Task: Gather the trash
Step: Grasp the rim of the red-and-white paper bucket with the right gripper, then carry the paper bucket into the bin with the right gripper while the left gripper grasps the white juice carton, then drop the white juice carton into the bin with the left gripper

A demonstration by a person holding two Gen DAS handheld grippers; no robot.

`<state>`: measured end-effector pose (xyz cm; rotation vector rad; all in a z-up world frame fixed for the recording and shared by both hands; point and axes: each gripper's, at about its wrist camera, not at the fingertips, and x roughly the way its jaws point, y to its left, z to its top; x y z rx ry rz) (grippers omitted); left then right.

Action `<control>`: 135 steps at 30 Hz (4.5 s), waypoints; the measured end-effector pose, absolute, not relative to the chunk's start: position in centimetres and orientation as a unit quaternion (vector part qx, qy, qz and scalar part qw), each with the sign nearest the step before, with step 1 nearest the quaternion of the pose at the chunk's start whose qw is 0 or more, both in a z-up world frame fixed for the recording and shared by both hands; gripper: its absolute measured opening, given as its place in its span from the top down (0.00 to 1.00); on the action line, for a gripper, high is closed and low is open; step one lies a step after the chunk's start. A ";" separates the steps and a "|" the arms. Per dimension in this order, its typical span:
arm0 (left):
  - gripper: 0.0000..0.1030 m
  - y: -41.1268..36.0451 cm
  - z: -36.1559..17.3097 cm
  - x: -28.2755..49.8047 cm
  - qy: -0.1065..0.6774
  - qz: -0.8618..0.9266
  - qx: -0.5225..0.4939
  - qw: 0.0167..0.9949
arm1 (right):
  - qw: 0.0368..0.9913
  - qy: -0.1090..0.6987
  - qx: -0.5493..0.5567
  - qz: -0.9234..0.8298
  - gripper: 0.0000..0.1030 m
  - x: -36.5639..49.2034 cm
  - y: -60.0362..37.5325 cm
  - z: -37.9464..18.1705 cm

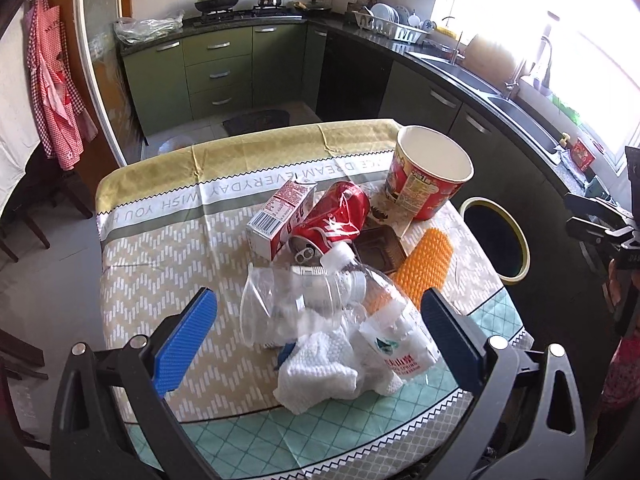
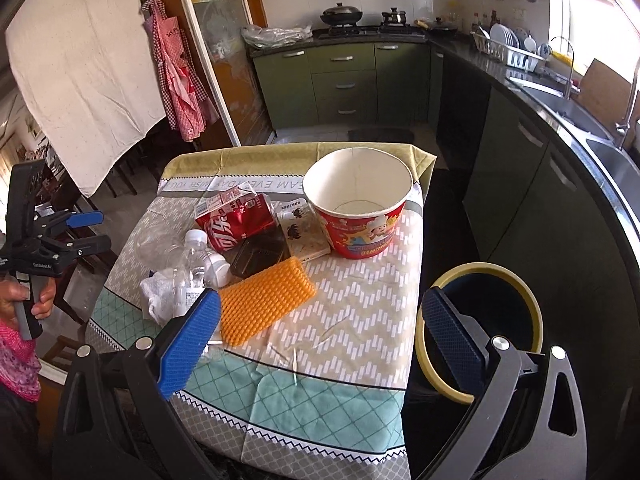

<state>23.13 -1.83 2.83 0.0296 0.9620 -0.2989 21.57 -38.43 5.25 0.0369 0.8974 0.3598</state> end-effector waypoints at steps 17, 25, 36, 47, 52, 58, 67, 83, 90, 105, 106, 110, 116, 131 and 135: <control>0.06 -3.7 -0.8 34.6 0.523 -0.152 0.058 0.837 | 0.821 0.564 0.017 0.090 0.49 41.5 -39.9 -0.4; 0.05 -4.8 -2.6 36.4 0.542 -0.169 0.074 0.820 | 0.794 0.604 -0.006 0.064 0.79 45.8 -39.2 -3.5; 0.06 -4.6 -4.6 39.0 0.572 -0.189 0.073 0.795 | 0.778 0.625 -0.014 0.068 0.93 46.8 -39.3 -5.9; 0.33 -4.7 -6.5 42.6 0.591 -0.189 0.099 0.778 | 0.776 0.627 -0.025 0.069 0.93 46.8 -38.9 -6.1; 0.44 -4.6 -7.8 43.3 0.600 -0.187 0.117 0.769 | 0.768 0.635 -0.023 0.074 0.93 46.9 -38.8 -7.0; 0.61 -5.4 -8.8 43.4 0.609 -0.200 0.137 0.755 | 0.769 0.635 -0.031 0.072 0.94 47.2 -38.4 -7.6; 0.64 -6.1 -9.3 43.0 0.601 -0.195 0.159 0.758 | 0.777 0.625 -0.030 0.071 0.96 47.0 -38.4 -7.0; 0.65 -3.1 -3.5 41.9 0.557 -0.171 0.126 0.803 | 0.805 0.586 0.073 0.060 0.97 41.5 -47.7 -1.4; 0.65 -3.6 -0.4 40.4 0.535 -0.181 0.110 0.818 | 0.790 0.604 0.103 -0.025 0.97 36.4 -57.7 -4.8; 0.65 -15.0 2.9 34.7 0.520 -0.294 0.124 0.792 | 0.755 0.640 0.138 -0.046 0.91 37.2 -62.3 -17.1; 0.65 -15.9 3.0 34.3 0.519 -0.301 0.130 0.789 | 0.759 0.634 0.140 -0.048 0.90 37.0 -62.6 -16.8; 0.65 -20.1 3.1 33.1 0.514 -0.331 0.155 0.777 | 0.781 0.604 0.155 -0.039 0.90 34.9 -63.4 -13.8; 0.65 -27.5 2.0 31.6 0.515 -0.379 0.182 0.747 | 0.810 0.562 0.168 -0.001 0.90 29.2 -64.2 -9.2; 0.64 -46.7 -6.6 32.2 0.541 -0.411 0.243 0.692 | 0.814 0.553 0.174 -0.004 0.88 16.9 -67.4 -7.9; 0.58 -49.0 -8.9 33.1 0.550 -0.393 0.250 0.693 | 0.817 0.550 0.174 -0.013 0.84 15.7 -68.0 -7.5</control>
